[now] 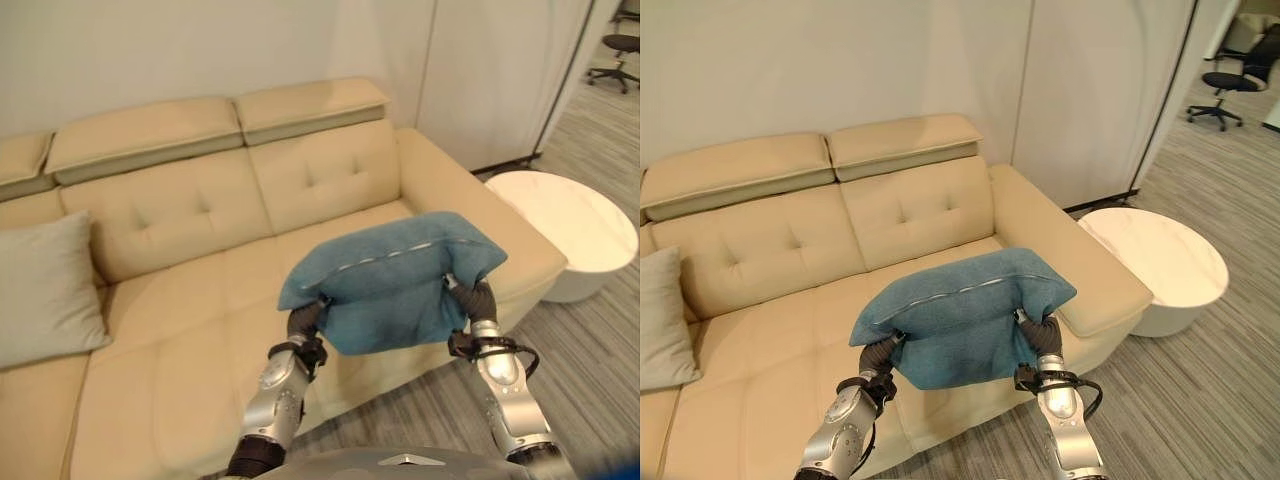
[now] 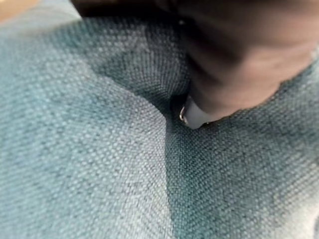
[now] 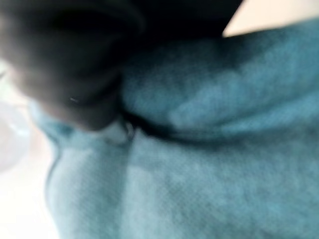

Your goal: Pick up all the scattered cushions and arrange them neatly on the sofa.

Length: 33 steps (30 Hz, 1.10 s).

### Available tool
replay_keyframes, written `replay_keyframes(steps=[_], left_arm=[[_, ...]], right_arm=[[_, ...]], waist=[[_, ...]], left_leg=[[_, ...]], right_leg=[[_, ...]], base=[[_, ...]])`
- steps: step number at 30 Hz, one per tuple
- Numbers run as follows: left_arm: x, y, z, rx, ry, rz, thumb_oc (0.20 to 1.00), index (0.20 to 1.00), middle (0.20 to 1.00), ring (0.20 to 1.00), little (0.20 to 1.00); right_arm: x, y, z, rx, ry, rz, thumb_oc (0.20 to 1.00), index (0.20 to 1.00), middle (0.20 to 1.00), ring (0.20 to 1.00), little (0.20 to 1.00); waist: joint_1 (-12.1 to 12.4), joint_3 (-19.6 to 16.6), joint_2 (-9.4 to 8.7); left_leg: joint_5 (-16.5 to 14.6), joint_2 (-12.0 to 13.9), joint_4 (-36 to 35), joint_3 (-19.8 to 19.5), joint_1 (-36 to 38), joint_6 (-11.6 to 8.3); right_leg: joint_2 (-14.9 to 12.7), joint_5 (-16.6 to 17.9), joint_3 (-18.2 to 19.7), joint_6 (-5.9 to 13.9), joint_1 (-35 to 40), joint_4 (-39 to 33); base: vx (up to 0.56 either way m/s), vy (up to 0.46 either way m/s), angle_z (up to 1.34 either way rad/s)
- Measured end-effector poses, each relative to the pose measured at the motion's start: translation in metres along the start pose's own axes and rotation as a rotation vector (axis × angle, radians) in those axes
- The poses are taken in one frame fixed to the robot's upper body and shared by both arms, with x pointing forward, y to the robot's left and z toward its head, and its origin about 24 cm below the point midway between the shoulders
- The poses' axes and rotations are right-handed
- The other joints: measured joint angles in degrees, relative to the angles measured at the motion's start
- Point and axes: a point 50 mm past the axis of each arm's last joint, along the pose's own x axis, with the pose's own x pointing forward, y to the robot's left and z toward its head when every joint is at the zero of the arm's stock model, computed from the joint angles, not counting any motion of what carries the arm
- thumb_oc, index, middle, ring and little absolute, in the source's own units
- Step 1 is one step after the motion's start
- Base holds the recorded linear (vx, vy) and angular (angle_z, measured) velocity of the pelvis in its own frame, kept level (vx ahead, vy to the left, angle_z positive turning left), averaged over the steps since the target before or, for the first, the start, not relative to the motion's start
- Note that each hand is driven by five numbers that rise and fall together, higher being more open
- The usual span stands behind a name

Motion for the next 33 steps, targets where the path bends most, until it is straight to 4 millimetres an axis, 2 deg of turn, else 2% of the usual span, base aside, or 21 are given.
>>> replay_keyframes(steps=[2,3,4,5,6,7,9,11,13,15,17,18,20,21,23,24,27,28,29,31,33], left_arm=[[0.0,0.002,0.001,-0.003,-0.002,0.012,0.2,0.2,0.2,0.2,0.2],[0.002,0.002,0.002,0.0,-0.002,0.02,0.2,0.2,0.2,0.2,0.2],[0.002,0.002,0.002,0.004,0.0,0.028,0.2,0.2,0.2,0.2,0.2],[0.004,0.003,0.002,0.012,0.008,0.033,0.2,0.2,0.2,0.2,0.2],[0.003,0.006,0.0,0.029,0.024,0.042,0.2,0.2,0.2,0.2,0.2],[0.003,0.005,-0.005,0.026,0.053,0.045,0.2,0.2,0.2,0.2,0.2],[0.005,0.002,-0.004,0.04,0.058,0.035,0.2,0.2,0.2,0.2,0.2],[0.007,0.001,-0.004,0.04,0.063,0.038,0.2,0.2,0.2,0.2,0.2],[0.01,0.002,0.0,0.035,0.067,0.058,0.2,0.2,0.2,0.2,0.2],[0.025,0.01,0.016,0.054,0.058,0.097,0.2,0.2,0.2,0.2,0.2],[0.049,0.013,0.042,0.119,0.046,0.134,0.2,0.2,0.2,0.2,0.2],[0.055,0.009,0.057,0.155,0.009,0.139,0.2,0.2,0.2,0.2,0.2],[0.071,0.011,0.086,0.253,-0.022,0.176,0.2,0.2,0.2,0.2,0.2],[0.094,-0.001,0.119,0.261,-0.03,0.224,0.2,0.2,0.2,0.2,0.2],[0.109,-0.046,0.18,0.26,-0.165,0.206,0.2,0.2,0.2,0.2,0.2],[0.111,-0.063,0.203,0.255,-0.22,0.197,0.2,0.2,0.2,0.2,0.2],[0.114,-0.068,0.228,0.306,-0.234,0.245,0.2,0.2,0.2,0.2,0.2],[0.11,-0.083,0.266,0.39,-0.283,0.263,0.2,0.2,0.2,0.2,0.2],[0.107,-0.091,0.28,0.412,-0.309,0.262,0.2,0.2,0.2,0.2,0.2],[0.101,-0.104,0.3,0.455,-0.344,0.266,0.2,0.2,0.2,0.2,0.2],[0.099,-0.106,0.305,0.472,-0.33,0.269,0.2,0.2,0.2,0.2,0.2]], right_arm=[[0.0,0.003,-0.002,0.021,0.018,0.003,0.2,0.2,0.2,0.2,0.2],[0.0,0.003,-0.003,0.028,0.033,0.012,0.2,0.2,0.2,0.2,0.2],[0.0,0.004,-0.004,0.033,0.041,0.018,0.2,0.2,0.2,0.2,0.2],[0.0,0.004,-0.005,0.035,0.05,0.022,0.2,0.2,0.2,0.2,0.2],[-0.001,0.005,-0.008,0.04,0.065,0.025,0.2,0.2,0.2,0.2,0.2],[0.0,0.002,-0.012,0.032,0.084,0.015,0.2,0.2,0.2,0.2,0.2],[0.005,-0.004,-0.014,0.016,0.112,0.001,0.2,0.2,0.2,0.2,0.2],[0.006,-0.006,-0.015,-0.001,0.13,0.012,0.2,0.2,0.2,0.2,0.2],[0.021,-0.003,-0.009,-0.008,0.137,0.045,0.2,0.2,0.2,0.2,0.2],[0.05,0.004,-0.001,-0.042,0.158,0.097,0.2,0.2,0.2,0.2,0.2],[0.083,0.014,0.01,-0.106,0.189,0.156,0.2,0.2,0.2,0.2,0.2],[0.088,0.017,0.017,-0.108,0.169,0.169,0.2,0.2,0.2,0.2,0.2],[0.11,0.018,0.028,-0.163,0.183,0.193,0.2,0.2,0.2,0.2,0.2],[0.142,0.028,0.054,-0.247,0.2,0.218,0.2,0.2,0.2,0.2,0.2],[0.173,0.04,0.12,-0.264,0.089,0.192,0.2,0.2,0.2,0.2,0.2],[0.179,0.042,0.143,-0.244,0.035,0.18,0.2,0.2,0.2,0.2,0.2],[0.187,0.037,0.16,-0.275,0.016,0.164,0.2,0.2,0.2,0.2,0.2],[0.194,0.039,0.192,-0.283,-0.021,0.152,0.2,0.2,0.2,0.2,0.2],[0.196,0.038,0.204,-0.279,-0.044,0.152,0.2,0.2,0.2,0.2,0.2],[0.198,0.034,0.213,-0.263,-0.045,0.137,0.2,0.2,0.2,0.2,0.2],[0.199,0.03,0.207,-0.243,-0.008,0.137,0.2,0.2,0.2,0.2,0.2]], waist=[[-0.5,0.1,0.34],[-0.6,0.1,-0.09],[-1.1,0.2,-0.48],[-1.4,0.3,-1.45],[-1.3,0.0,-2.79],[-1.0,-0.6,-0.8],[-1.6,-0.3,1.02],[-1.7,-0.7,1.58],[-1.9,-1.0,1.57],[-1.7,-1.1,1.37],[-1.5,-1.6,0.49],[-1.3,-1.6,-0.09],[-0.2,-1.7,-0.37],[-0.6,-2.2,-0.8],[-0.6,-0.3,-0.72],[-0.3,0.7,-0.61],[-0.4,2.8,0.05],[-0.6,4.3,1.19],[-0.5,4.9,2.03],[-0.4,5.7,2.55],[-0.4,6.0,2.61]], left_leg=[[-0.3,1.3,-0.2,-1.3,-0.1,-0.92],[-0.3,2.2,-0.5,-3.2,0.2,-2.5],[-0.3,2.5,-0.5,-4.2,0.3,-2.55],[-0.2,2.5,-0.9,-4.9,1.0,-3.72],[-0.7,2.5,-1.0,-5.4,2.0,-6.14],[-1.4,4.7,-0.9,-5.6,2.0,-7.24],[-1.6,7.9,-2.0,-6.9,3.5,-8.14],[-1.0,10.5,-4.0,-6.5,5.9,-9.1],[-0.7,12.0,-4.0,-6.5,6.5,-9.42],[-0.5,12.8,-3.8,-6.4,7.2,-9.78],[0.2,13.1,-3.9,-6.4,6.7,-12.11],[1.2,13.3,-4.0,-6.1,6.0,-13.09],[1.2,13.7,-3.4,-5.1,5.5,-13.07],[1.1,13.0,-0.1,-5.6,-1.0,-13.32],[3.4,12.7,-0.1,-6.2,-8.6,-13.98],[4.2,12.9,-1.0,-6.5,-10.2,-14.38],[5.1,12.5,-0.8,-6.7,-12.6,-14.73],[5.4,12.1,-0.9,-6.6,-17.1,-14.72],[5.5,12.2,-1.6,-6.5,-18.9,-14.72],[6.6,11.9,-3.0,-6.4,-22.3,-14.92],[7.2,11.5,-3.5,-6.4,-24.3,-14.62]], right_leg=[[0.1,3.0,3.1,0.36,-0.3,-9.2],[0.4,7.6,8.5,1.29,-0.6,-17.8],[0.4,9.9,10.6,1.44,-0.4,-20.7],[0.0,13.0,12.0,1.38,-0.3,-22.2],[0.0,19.4,12.8,0.95,0.2,-23.4],[1.9,18.9,11.8,0.51,1.3,-24.2],[4.6,19.0,8.7,-1.29,4.5,-27.0],[7.1,19.5,7.4,-2.71,7.9,-30.7],[8.9,20.1,7.2,-3.92,10.1,-33.7],[9.7,20.5,6.8,-4.76,12.2,-36.1],[10.4,21.7,6.2,-5.92,12.2,-37.4],[10.6,21.7,5.6,-6.12,12.1,-37.4],[10.9,21.8,5.3,-6.38,11.6,-37.4],[10.4,22.5,4.5,-6.89,6.8,-36.4],[10.1,24.6,4.4,-7.07,-1.2,-35.3],[10.2,25.5,4.2,-7.66,-3.1,-35.6],[10.0,25.3,3.6,-7.39,-6.1,-33.3],[9.2,25.7,3.5,-7.4,-11.5,-31.9],[9.3,26.4,3.5,-7.45,-13.8,-32.0],[9.2,27.5,3.8,-7.09,-17.9,-32.0],[8.8,27.6,3.9,-7.02,-20.2,-32.0]], base=[[0.11,-0.112,0.29],[0.08,-0.074,0.54],[0.04,-0.056,0.59],[0.09,-0.124,0.63],[0.12,-0.169,0.4],[0.18,-0.237,0.26],[0.15,-0.253,0.3],[0.15,-0.248,0.24],[0.17,-0.287,0.06],[0.16,-0.296,0.02],[0.06,-0.152,0.08],[-0.04,-0.182,0.2],[-0.34,-0.106,0.11],[-0.43,-0.016,0.11],[-0.34,0.02,0.15],[-0.37,0.04,0.1],[-0.25,0.044,0.08],[-0.12,0.03,0.01],[-0.12,0.027,-0.04],[-0.09,0.033,-0.04],[-0.06,0.012,0.01]])
